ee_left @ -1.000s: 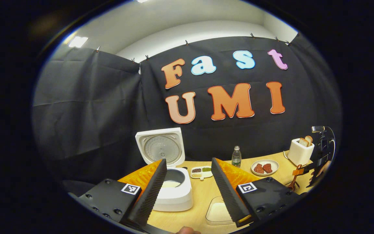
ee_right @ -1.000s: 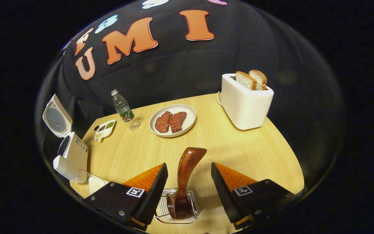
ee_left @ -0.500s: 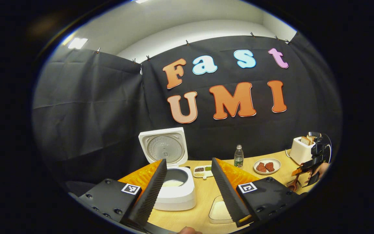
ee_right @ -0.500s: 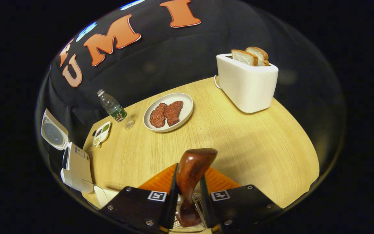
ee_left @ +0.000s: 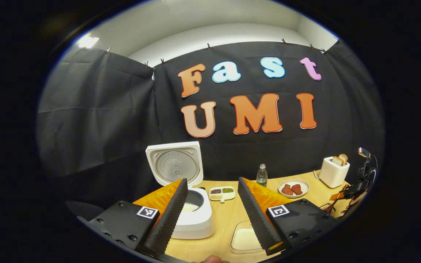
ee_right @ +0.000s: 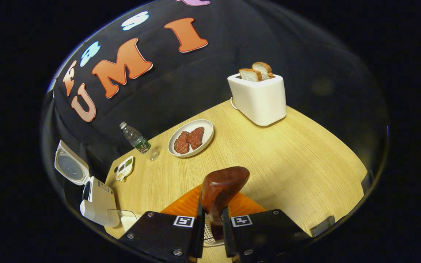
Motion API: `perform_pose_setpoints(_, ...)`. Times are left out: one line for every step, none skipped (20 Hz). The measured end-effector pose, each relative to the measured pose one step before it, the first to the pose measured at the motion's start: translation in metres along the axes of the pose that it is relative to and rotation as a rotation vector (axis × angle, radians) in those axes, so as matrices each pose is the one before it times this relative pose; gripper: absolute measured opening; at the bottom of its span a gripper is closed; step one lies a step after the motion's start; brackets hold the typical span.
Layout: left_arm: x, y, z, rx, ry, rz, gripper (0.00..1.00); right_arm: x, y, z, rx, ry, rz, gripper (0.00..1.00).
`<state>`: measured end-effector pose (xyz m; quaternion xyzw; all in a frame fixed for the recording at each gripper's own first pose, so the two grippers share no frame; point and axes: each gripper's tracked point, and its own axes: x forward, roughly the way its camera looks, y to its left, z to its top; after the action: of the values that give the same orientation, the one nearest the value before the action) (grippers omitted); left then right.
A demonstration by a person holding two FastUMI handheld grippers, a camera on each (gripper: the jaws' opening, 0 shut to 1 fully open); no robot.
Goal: Close the left gripper, press the button to open the rice cooker; take a wooden spoon from the chopstick holder with the right hand, scoop a spoonful of rice and pour it into the rice cooker, then put the wooden spoon back into the chopstick holder.
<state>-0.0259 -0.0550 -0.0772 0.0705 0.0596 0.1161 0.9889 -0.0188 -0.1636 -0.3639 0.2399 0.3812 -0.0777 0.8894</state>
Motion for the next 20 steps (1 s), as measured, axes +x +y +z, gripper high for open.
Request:
perform_pose_setpoints(0.00312,-0.00011,-0.00147,-0.00179,0.00229,-0.01054,0.89,-0.00403,0.0001,-0.00284,-0.00369,-0.01425,-0.0075,0.22)
perform_pose_setpoints(0.003,0.00012,-0.00172,-0.00286,0.0041,-0.00939,0.89,-0.00374,-0.0015,-0.00172,-0.00031,-0.01227,-0.02195,0.17)
perform_pose_setpoints(0.0013,0.00078,-0.00163,-0.00464,0.00368,-0.00745,0.89,-0.00147,-0.00022,-0.00128,0.00291,-0.00611,-0.01705,0.2)
perform_pose_setpoints(0.0024,0.00219,0.00025,-0.00289,0.00348,-0.00399,0.89,-0.0017,0.00008,-0.00079,0.00336,-0.00662,-0.01989,0.18)
perform_pose_setpoints(0.00162,0.00088,-0.00042,-0.00064,0.00187,-0.00444,0.89,-0.00126,-0.00001,-0.00011,0.0037,-0.00295,-0.017,0.17)
perform_pose_setpoints(0.00079,0.00514,0.002,0.00439,-0.0002,0.00553,0.89,-0.00046,0.00198,0.00128,0.00278,-0.00046,-0.01231,0.15)
perform_pose_setpoints(0.00187,0.00601,0.00095,-0.00085,-0.00429,0.00396,0.89,-0.00257,0.00276,0.00124,-0.00888,0.00166,-0.00928,0.15)
perform_pose_setpoints(0.00196,0.00257,0.00201,-0.00639,-0.00408,-0.00508,0.94,-0.00436,0.00441,0.00462,-0.01185,-0.01151,-0.00059,0.15)
perform_pose_setpoints(0.00013,0.00509,0.00029,-0.00457,-0.00271,0.00462,0.89,-0.00531,0.00519,0.00938,-0.0094,-0.02023,0.0042,0.15)
perform_pose_setpoints(0.00143,0.00605,0.00079,-0.00386,-0.00068,0.00214,0.89,-0.00564,0.00601,0.00814,-0.0112,-0.01877,0.00189,0.15)
perform_pose_setpoints(0.00237,0.0051,-0.00039,-0.00535,-0.00061,0.00483,0.89,-0.00648,0.00351,0.00796,-0.00976,-0.02398,-0.00451,0.15)
perform_pose_setpoints(0.00096,0.00541,-0.00058,-0.00676,0.00125,-0.00038,0.89,-0.00598,0.00527,0.00948,-0.00427,-0.02378,0.00009,0.1)
perform_pose_setpoints(0.00119,0.00611,-0.00236,-0.00405,0.00414,0.00319,0.89,-0.00646,0.00581,0.00902,-0.00428,-0.02539,0.00018,0.15)
perform_pose_setpoints(0.00332,0.00678,-0.00118,-0.00567,0.00497,-0.00017,0.89,-0.00716,0.00567,0.00828,-0.01302,-0.02135,-0.00206,0.14)
perform_pose_setpoints(-0.00094,0.00241,-0.00147,-0.00782,0.00405,-0.01172,0.89,-0.00771,0.00507,0.00677,-0.01812,-0.01982,0.00324,0.14)
perform_pose_setpoints(0.00126,0.00709,-0.00047,-0.00323,0.00291,0.00339,0.9,-0.00683,0.0072,0.00876,-0.00691,-0.01933,0.01062,0.15)
perform_pose_setpoints(0.00162,0.00814,-0.00151,-0.00397,-0.00284,0.00303,0.94,-0.00818,0.0109,0.00783,0.00343,-0.01519,0.01714,0.15)
perform_pose_setpoints(0.00062,0.00646,0.00073,-0.00454,-0.00429,0.0067,0.94,-0.0074,0.01152,0.00617,0.01162,-0.01121,0.01673,0.14)
perform_pose_setpoints(0.00048,0.00628,-0.00027,-0.00717,-0.00385,0.00276,0.94,-0.00641,0.0109,0.00223,0.0102,-0.00582,0.019,0.14)
perform_pose_setpoints(0.00078,0.00525,-0.00123,-0.00752,0.00066,0.00217,0.94,-0.00538,0.01289,0.00055,0.00996,-0.00315,0.02065,0.14)
